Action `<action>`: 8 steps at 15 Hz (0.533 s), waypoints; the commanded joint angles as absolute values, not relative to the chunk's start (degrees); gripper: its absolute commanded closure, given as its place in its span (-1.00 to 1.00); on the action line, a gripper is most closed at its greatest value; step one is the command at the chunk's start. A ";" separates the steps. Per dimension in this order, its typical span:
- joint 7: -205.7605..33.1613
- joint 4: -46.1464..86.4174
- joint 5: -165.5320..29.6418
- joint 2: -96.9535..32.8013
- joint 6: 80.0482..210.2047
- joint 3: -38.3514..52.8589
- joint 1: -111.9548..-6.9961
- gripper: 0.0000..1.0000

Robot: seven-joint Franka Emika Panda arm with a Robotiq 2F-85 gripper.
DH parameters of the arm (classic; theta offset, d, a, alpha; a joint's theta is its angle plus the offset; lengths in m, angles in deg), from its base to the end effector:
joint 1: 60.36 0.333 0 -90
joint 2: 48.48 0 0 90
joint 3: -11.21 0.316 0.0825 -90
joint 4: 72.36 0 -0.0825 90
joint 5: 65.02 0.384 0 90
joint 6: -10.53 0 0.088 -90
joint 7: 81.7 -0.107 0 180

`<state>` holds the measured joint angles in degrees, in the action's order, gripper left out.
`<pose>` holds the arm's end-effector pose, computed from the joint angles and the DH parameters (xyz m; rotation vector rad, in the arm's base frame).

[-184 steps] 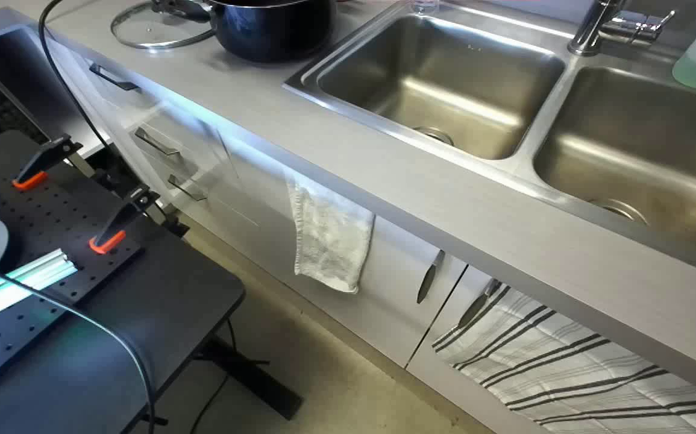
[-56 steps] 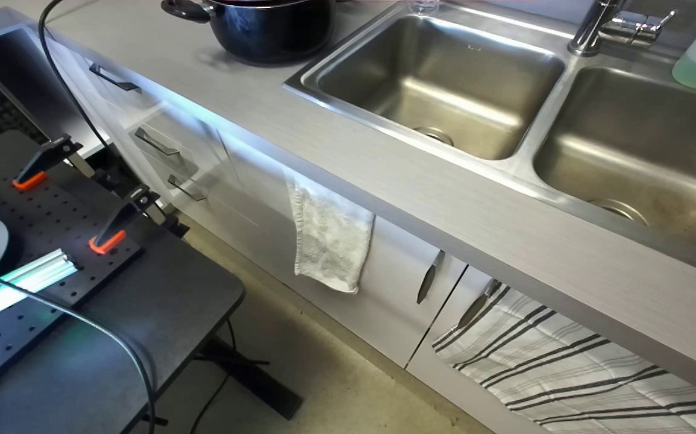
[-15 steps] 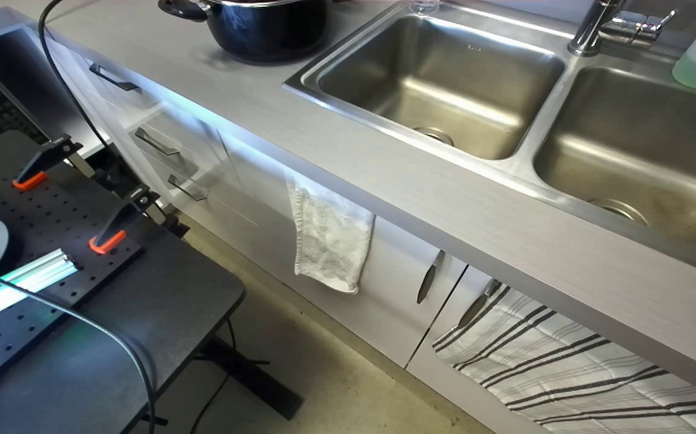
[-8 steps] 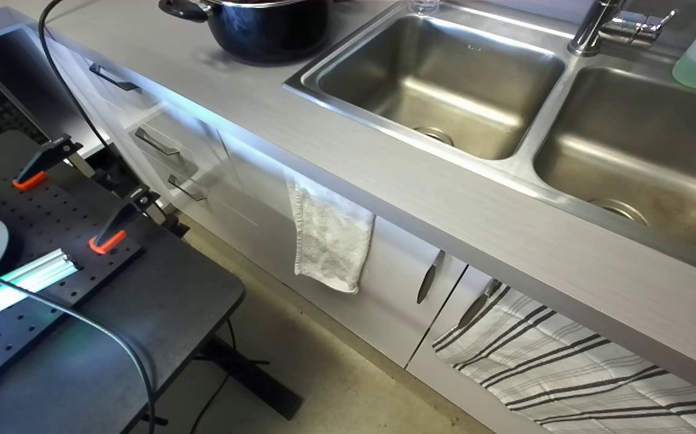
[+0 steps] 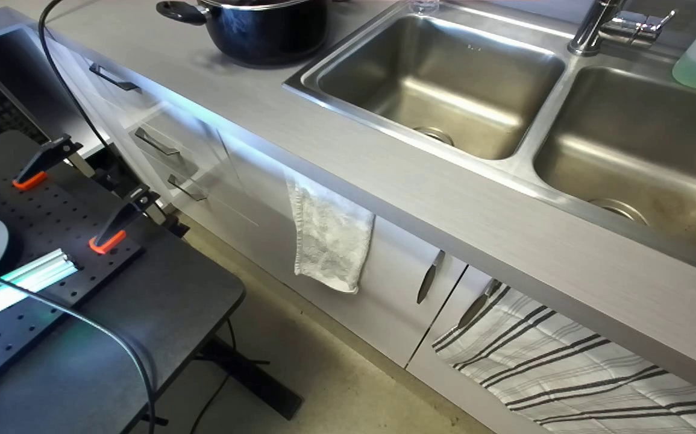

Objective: Put the glass lid on the black pot.

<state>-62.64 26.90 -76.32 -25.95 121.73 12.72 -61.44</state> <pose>0.6347 -0.0099 0.3408 2.9229 0.6346 -0.3131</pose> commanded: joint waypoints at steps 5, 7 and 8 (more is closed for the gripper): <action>-64.09 26.72 -78.95 -26.93 118.80 12.57 -59.99 0.50; -64.11 26.50 -79.07 -26.75 118.54 12.58 -59.90 0.50; -64.09 26.35 -78.99 -26.71 118.37 12.61 -59.90 0.50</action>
<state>-62.82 26.91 -78.15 -25.96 120.82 12.72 -60.60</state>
